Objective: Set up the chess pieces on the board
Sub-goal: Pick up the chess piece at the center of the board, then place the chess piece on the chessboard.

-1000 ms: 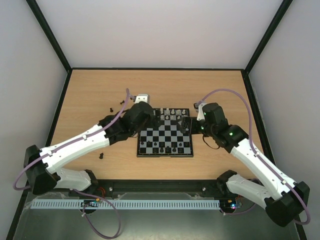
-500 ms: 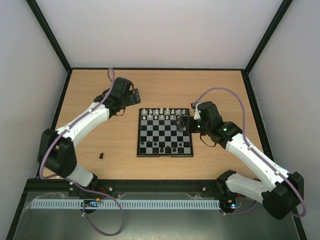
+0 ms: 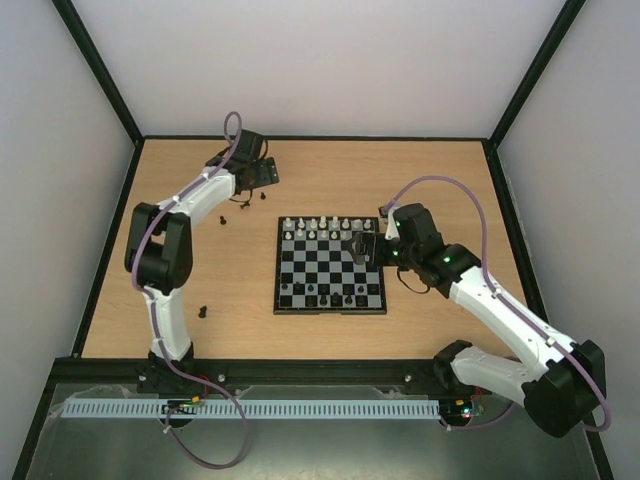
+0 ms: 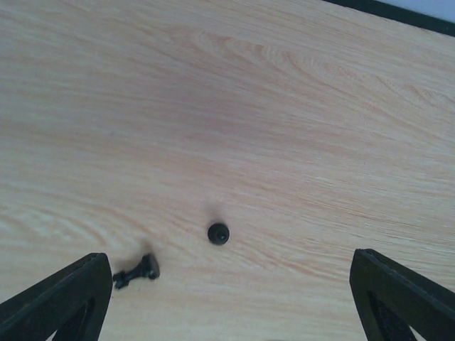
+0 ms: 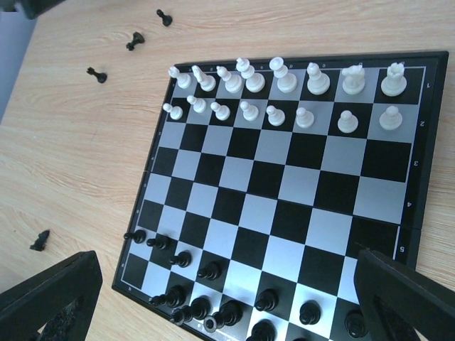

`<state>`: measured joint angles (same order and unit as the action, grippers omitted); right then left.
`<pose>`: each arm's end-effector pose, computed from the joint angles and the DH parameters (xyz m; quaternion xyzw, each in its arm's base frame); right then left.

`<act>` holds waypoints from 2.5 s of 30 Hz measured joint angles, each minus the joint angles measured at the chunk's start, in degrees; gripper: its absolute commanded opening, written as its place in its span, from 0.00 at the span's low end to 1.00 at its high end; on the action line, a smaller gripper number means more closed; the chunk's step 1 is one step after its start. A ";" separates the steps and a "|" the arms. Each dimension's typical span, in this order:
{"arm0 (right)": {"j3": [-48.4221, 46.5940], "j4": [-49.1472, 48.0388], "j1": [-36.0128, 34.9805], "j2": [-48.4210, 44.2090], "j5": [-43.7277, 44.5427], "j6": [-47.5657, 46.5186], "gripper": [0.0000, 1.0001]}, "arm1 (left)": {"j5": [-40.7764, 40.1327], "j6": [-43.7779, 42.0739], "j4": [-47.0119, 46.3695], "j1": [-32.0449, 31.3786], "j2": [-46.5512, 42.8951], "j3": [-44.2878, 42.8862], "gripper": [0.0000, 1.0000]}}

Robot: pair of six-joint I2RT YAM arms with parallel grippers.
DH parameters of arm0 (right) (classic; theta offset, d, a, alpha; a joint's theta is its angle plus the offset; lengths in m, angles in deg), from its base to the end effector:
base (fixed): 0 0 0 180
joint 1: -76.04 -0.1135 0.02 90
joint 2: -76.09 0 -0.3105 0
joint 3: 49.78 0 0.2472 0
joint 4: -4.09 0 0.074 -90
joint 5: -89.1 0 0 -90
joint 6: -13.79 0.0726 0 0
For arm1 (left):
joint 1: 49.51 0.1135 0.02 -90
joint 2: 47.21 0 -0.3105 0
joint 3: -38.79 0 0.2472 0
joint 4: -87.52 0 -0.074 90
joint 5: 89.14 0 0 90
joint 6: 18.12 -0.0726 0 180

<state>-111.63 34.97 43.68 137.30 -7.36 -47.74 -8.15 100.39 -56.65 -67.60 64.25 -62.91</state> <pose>0.2017 0.1374 0.3148 -0.0574 0.8642 0.2939 0.4042 0.4590 -0.1380 0.2565 -0.1134 0.9165 -0.0822 0.3748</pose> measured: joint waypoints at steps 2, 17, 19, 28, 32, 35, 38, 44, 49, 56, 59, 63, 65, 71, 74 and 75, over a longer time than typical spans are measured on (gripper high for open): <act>0.00 0.00 0.00 -1.11 0.02 -0.04 0.99 | 0.15 -0.48 0.37 0.00 2.67 -2.54 0.81; 0.90 0.00 0.00 -4.33 -1.51 -0.33 0.99 | 1.51 -2.38 3.78 -0.48 12.17 -6.75 0.39; 0.98 0.00 0.00 -4.48 -1.57 -0.39 0.99 | 1.57 -2.64 4.28 -0.50 13.38 -8.50 0.35; 1.51 0.00 0.00 -5.09 -1.64 -0.39 0.99 | 1.31 -3.06 5.75 -0.63 18.29 -14.49 0.29; 1.64 -0.02 0.00 -5.09 -1.64 -0.39 0.98 | 1.01 -3.08 6.38 -0.61 18.95 -14.53 0.30; 1.81 -0.02 0.00 -5.09 -1.64 -0.39 0.99 | 0.87 -3.10 6.47 -0.61 18.99 -14.53 0.30; 1.81 -0.02 0.00 -5.07 -1.64 -0.39 0.98 | 0.42 -3.26 6.58 -0.61 18.99 -14.53 0.30; 1.81 -0.04 0.00 -5.07 -1.64 -0.39 0.98 | -0.72 -3.43 6.49 -0.61 18.99 -13.90 0.24; 1.84 -0.02 0.00 -5.07 -1.64 -0.39 0.99 | -0.94 -3.61 6.78 -0.61 19.02 -12.55 0.12; 2.14 -0.04 0.00 -5.07 -1.64 -0.39 0.99 | -1.57 -3.65 6.78 -0.61 19.02 -12.55 0.04; 2.14 -0.04 0.00 -5.07 -1.64 -0.39 0.99 | -1.70 -3.67 6.88 -0.68 18.86 -12.44 0.04; 2.14 -0.04 0.00 -5.07 -1.64 -0.39 0.99 | -2.27 -3.69 7.98 -1.42 15.58 -9.40 0.03; 2.14 -0.04 0.00 -5.07 -1.62 -0.39 0.99 | -2.45 -3.69 8.70 -2.58 11.80 -6.58 0.04; 2.14 -0.02 0.00 -5.46 -1.38 -0.39 0.99 | -1.09 -4.35 10.93 -13.29 -6.16 0.76 0.05; 2.10 0.31 0.00 -6.91 -0.66 -0.39 0.98 | 0.52 -4.50 11.17 -21.81 -13.90 3.78 0.05; 2.01 0.90 0.00 -7.80 -0.26 -0.37 0.99 | 1.07 -4.44 11.41 -24.33 -15.65 5.05 0.05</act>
<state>-109.62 35.87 43.68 129.49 -7.62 -48.11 -7.08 95.95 -45.24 -91.93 48.60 -57.86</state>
